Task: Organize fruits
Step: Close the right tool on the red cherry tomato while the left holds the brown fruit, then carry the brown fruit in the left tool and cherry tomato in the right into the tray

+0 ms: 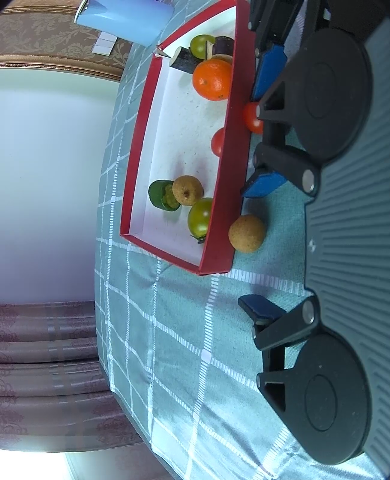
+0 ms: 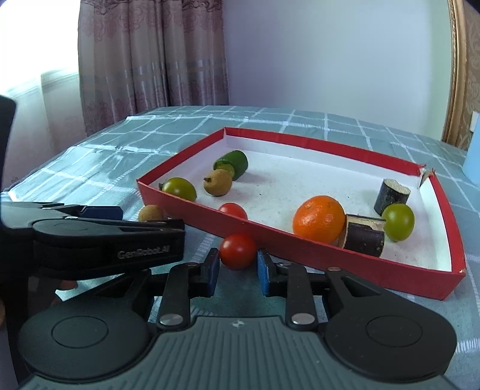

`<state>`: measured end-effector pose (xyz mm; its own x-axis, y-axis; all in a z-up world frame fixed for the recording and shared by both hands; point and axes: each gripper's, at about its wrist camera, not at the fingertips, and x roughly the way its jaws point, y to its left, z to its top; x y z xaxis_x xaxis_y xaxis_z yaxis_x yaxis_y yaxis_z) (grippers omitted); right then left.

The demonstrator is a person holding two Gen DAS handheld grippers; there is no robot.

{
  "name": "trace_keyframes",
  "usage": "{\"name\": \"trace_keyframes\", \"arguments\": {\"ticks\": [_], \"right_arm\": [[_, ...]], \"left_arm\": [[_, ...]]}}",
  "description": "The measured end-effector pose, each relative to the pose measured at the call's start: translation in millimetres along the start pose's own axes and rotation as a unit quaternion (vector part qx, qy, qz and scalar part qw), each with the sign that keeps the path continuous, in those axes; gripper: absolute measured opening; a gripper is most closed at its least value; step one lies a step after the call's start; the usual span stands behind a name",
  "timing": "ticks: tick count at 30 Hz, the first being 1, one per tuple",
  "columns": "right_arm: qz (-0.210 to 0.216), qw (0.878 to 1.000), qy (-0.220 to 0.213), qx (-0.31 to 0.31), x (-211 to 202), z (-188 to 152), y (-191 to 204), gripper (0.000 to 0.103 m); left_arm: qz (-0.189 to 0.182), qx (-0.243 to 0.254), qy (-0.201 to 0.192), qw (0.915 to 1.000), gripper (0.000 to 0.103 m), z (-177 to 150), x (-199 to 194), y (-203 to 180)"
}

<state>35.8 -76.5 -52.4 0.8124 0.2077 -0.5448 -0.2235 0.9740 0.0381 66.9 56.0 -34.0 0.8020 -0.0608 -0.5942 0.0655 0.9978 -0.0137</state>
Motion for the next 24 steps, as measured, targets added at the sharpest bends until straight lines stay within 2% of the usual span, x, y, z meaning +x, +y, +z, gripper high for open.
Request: {"name": "trace_keyframes", "arguments": {"ticks": [5, 7, 12, 18, 24], "right_arm": [[-0.004, 1.0, -0.017, -0.011, -9.4, -2.3, 1.5, 0.025], [-0.001, 1.0, -0.02, -0.01, -13.9, -3.9, -1.5, 0.025], [0.004, 1.0, -0.025, 0.006, -26.4, -9.5, -16.1, 0.025], [0.005, 0.999, -0.036, 0.018, -43.2, -15.1, -34.1, 0.025], [-0.003, 0.998, -0.058, 0.037, -56.7, -7.8, -57.5, 0.025]], "left_arm": [[0.004, -0.001, -0.002, 1.0, 0.064, 0.0, -0.8, -0.5], [0.008, -0.001, -0.004, 1.0, 0.058, -0.4, -1.8, -0.1], [-0.017, 0.009, -0.008, 0.9998, 0.024, -2.3, -7.3, -0.6], [-0.047, 0.008, -0.014, 0.9988, 0.023, -4.8, -15.5, 4.3], [-0.055, 0.025, -0.034, 0.9976, 0.023, -3.1, -32.1, 0.5]]}}
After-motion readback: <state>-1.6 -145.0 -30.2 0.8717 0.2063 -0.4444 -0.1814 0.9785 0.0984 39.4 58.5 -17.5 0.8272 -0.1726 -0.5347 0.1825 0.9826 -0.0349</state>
